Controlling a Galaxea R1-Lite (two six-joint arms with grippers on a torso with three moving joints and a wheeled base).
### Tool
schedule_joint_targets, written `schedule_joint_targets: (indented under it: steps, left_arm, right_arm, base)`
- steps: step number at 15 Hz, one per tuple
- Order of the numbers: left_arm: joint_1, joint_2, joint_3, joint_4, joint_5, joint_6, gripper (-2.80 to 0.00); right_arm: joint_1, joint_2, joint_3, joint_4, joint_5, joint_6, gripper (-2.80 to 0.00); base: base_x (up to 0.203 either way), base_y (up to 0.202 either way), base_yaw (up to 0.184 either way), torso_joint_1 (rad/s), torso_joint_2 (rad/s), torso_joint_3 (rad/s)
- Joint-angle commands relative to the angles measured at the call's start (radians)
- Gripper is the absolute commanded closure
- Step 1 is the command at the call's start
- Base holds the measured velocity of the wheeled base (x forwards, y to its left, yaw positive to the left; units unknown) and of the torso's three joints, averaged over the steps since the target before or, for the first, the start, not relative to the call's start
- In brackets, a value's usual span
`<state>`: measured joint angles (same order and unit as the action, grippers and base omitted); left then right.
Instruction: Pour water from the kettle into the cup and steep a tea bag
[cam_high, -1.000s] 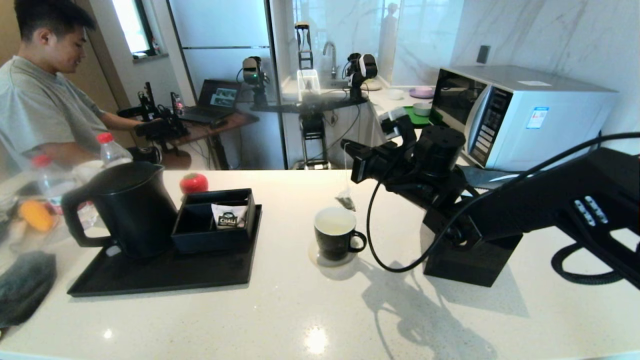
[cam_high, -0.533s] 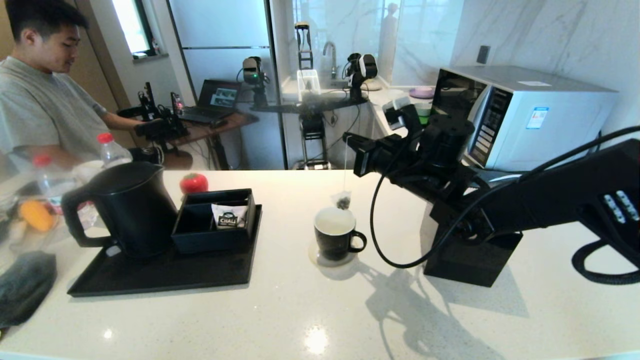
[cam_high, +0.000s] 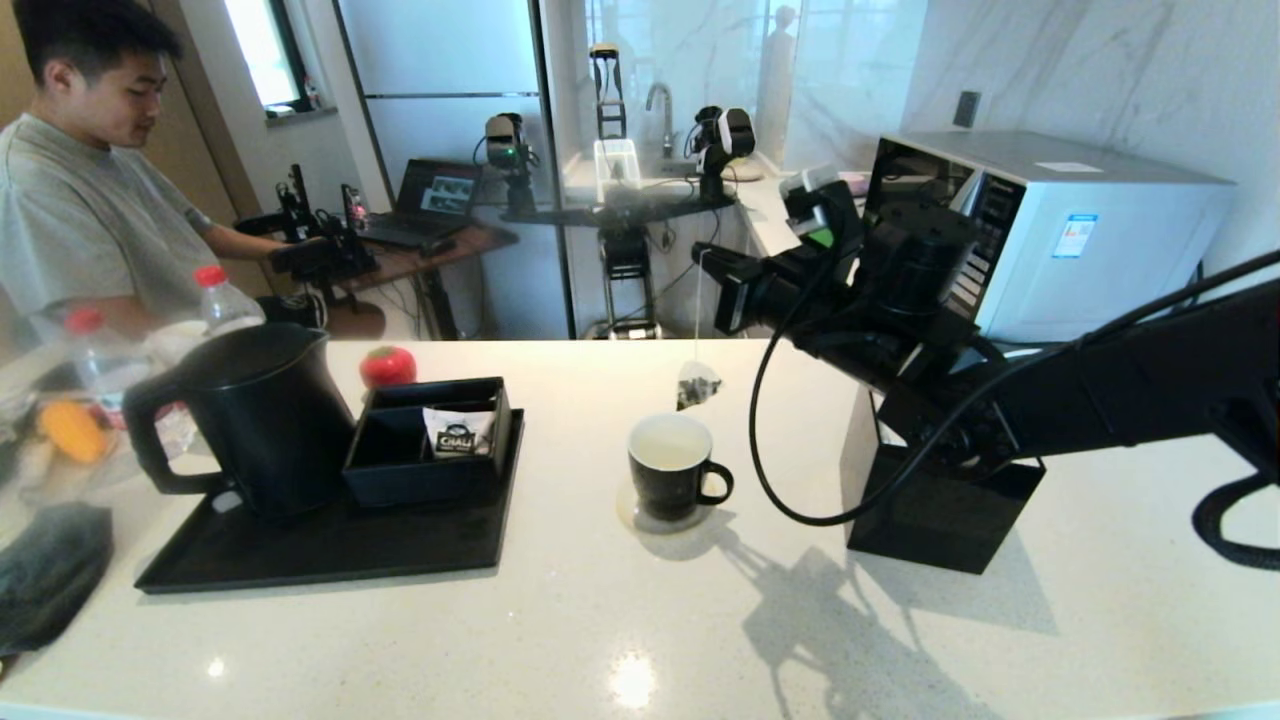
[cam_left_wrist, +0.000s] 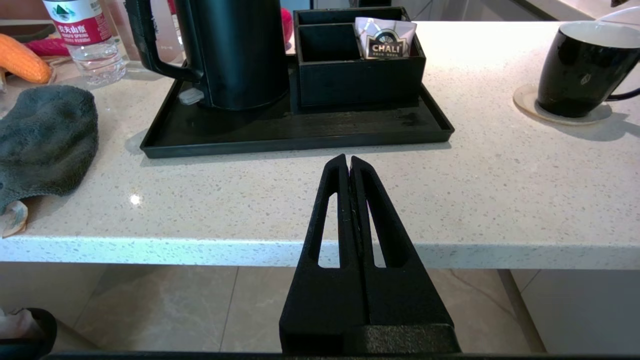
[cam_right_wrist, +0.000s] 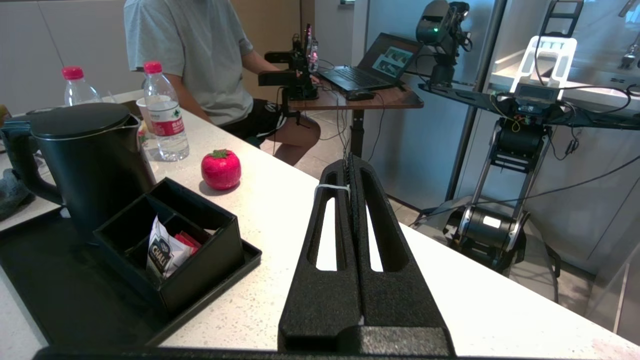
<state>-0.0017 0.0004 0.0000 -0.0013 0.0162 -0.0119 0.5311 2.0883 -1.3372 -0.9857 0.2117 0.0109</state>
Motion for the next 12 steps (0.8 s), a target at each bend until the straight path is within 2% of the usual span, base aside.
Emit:
schedule_joint_targets:
  steps: [1,8,12]
  left_arm:
    - [0.0,0.0,0.0,0.0,-0.001,0.0,0.0]
    - [0.0,0.0,0.0,0.0,0.0,0.0,0.0]
    - [0.0,0.0,0.0,0.0,0.001,0.0,0.0]
  right_arm:
    - [0.011,-0.002,0.003,-0.007,0.002,0.0,0.0]
    - [0.04,0.001,0.018,-0.008,0.002,-0.002,0.0]
    - [0.056,-0.008,0.1,-0.03,0.002,-0.031,0.0]
  base:
    - [0.0,0.0,0.0,0.0,0.0,0.0]
    - [0.0,0.0,0.0,0.0,0.0,0.0]
    - [0.0,0.0,0.0,0.0,0.0,0.0]
